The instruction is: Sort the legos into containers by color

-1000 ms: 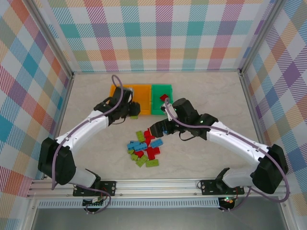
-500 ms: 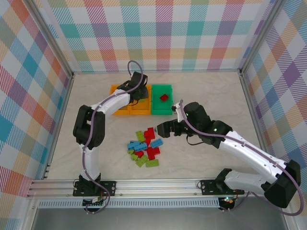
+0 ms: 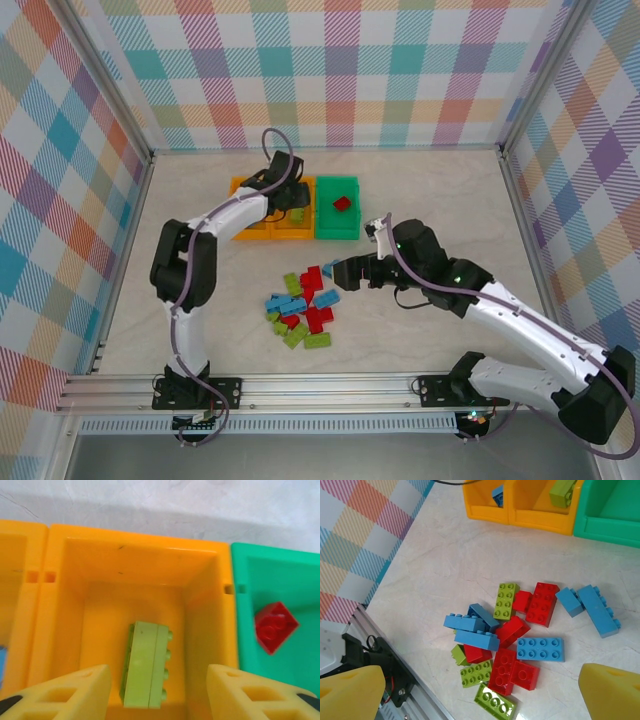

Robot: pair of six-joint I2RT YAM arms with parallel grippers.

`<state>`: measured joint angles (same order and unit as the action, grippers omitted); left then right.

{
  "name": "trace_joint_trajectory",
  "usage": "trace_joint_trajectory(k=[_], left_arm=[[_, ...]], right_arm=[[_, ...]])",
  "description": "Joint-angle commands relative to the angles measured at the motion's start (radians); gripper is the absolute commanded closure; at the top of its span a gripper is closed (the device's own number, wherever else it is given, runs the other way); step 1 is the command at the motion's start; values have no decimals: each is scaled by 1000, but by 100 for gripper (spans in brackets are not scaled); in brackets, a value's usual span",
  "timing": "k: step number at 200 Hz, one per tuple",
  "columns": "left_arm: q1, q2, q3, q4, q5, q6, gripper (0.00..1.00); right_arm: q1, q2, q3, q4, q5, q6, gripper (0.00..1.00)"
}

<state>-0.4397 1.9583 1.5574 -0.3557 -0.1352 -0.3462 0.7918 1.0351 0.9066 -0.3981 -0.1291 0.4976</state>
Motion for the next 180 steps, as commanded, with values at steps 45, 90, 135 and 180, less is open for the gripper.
trace_joint_trajectory(k=[45,90,135,180], left_arm=[[-154,-619,-296,-62,98,128,44],[-310,-912,-460,-430,16,113,44],[-372,-998,-635,-527,107,-39,43],[-365,-890,-723,-497,-30,-17,30]], right_arm=[[6,142,54,-9,73,-37,1],[6,217,82,28,79,-73,0],[5,249,96,22,62,-74,0],[6,221,79,11,62,-57,0]])
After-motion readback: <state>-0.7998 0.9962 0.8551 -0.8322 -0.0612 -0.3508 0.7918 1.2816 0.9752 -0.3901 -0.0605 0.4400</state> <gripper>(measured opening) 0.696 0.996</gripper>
